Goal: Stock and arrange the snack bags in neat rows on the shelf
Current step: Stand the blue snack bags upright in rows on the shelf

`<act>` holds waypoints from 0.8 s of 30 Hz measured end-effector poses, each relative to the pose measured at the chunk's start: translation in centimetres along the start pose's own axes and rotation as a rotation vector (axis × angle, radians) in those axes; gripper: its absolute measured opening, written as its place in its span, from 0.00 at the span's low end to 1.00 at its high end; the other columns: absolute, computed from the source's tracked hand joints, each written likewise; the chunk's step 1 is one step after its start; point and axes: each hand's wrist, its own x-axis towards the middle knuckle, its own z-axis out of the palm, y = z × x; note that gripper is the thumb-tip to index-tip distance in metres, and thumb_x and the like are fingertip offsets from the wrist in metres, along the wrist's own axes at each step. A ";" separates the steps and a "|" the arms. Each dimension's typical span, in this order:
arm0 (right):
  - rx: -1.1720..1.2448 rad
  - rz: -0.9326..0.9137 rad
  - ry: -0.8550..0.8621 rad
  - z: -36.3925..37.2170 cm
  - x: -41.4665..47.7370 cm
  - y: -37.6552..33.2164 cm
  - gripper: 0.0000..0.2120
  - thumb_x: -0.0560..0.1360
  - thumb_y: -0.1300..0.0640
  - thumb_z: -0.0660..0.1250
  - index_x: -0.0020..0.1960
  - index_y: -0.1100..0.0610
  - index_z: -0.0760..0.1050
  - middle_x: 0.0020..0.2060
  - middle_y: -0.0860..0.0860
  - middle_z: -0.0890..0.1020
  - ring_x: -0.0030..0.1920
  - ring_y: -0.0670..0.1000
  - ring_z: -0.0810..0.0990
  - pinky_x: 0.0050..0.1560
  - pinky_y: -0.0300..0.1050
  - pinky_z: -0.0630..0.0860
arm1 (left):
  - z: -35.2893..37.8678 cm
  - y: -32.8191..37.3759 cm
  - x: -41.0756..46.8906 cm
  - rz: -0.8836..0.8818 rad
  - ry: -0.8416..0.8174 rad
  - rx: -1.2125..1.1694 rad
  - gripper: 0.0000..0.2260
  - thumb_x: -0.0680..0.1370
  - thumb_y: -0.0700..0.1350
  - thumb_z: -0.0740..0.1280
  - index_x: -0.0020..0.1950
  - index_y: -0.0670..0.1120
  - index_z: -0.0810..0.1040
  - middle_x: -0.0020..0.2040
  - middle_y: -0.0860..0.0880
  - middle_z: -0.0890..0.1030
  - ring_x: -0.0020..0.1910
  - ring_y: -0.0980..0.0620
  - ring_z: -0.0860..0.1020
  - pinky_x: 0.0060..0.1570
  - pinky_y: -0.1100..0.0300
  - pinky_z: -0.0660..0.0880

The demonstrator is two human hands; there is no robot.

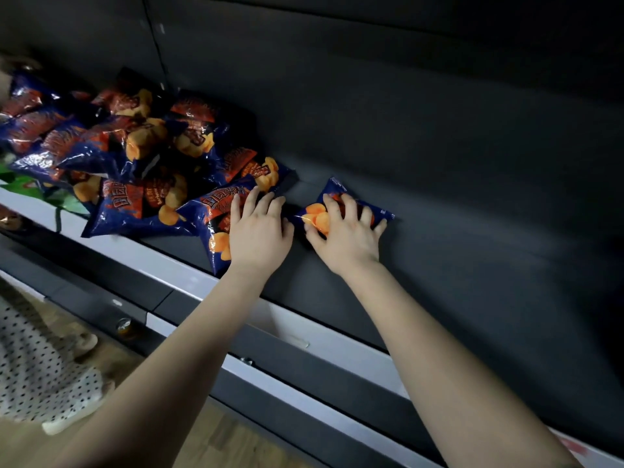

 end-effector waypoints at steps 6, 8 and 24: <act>0.019 0.016 -0.013 -0.8 -1.5 2.6 0.32 0.75 0.33 0.54 0.75 0.43 0.53 0.75 0.50 0.55 0.72 0.60 0.57 0.68 0.70 0.53 | -0.6 2.8 -0.2 0.162 -0.167 -0.048 0.22 0.77 0.46 0.60 0.71 0.46 0.68 0.71 0.45 0.70 0.72 0.44 0.63 0.73 0.43 0.47; 0.022 0.030 -0.024 -1.1 -2.0 3.5 0.32 0.75 0.34 0.54 0.76 0.43 0.52 0.76 0.49 0.54 0.72 0.59 0.55 0.69 0.69 0.53 | -1.0 4.5 0.1 0.161 -0.195 -0.118 0.23 0.78 0.46 0.59 0.73 0.48 0.65 0.72 0.47 0.68 0.73 0.46 0.62 0.73 0.45 0.46; 0.013 0.286 -0.022 -5.4 -10.0 17.8 0.31 0.75 0.34 0.54 0.76 0.39 0.49 0.76 0.45 0.51 0.74 0.56 0.51 0.72 0.64 0.49 | 0.3 18.4 -1.4 0.241 -0.496 -0.566 0.20 0.79 0.43 0.58 0.72 0.48 0.65 0.69 0.43 0.71 0.68 0.43 0.69 0.70 0.51 0.61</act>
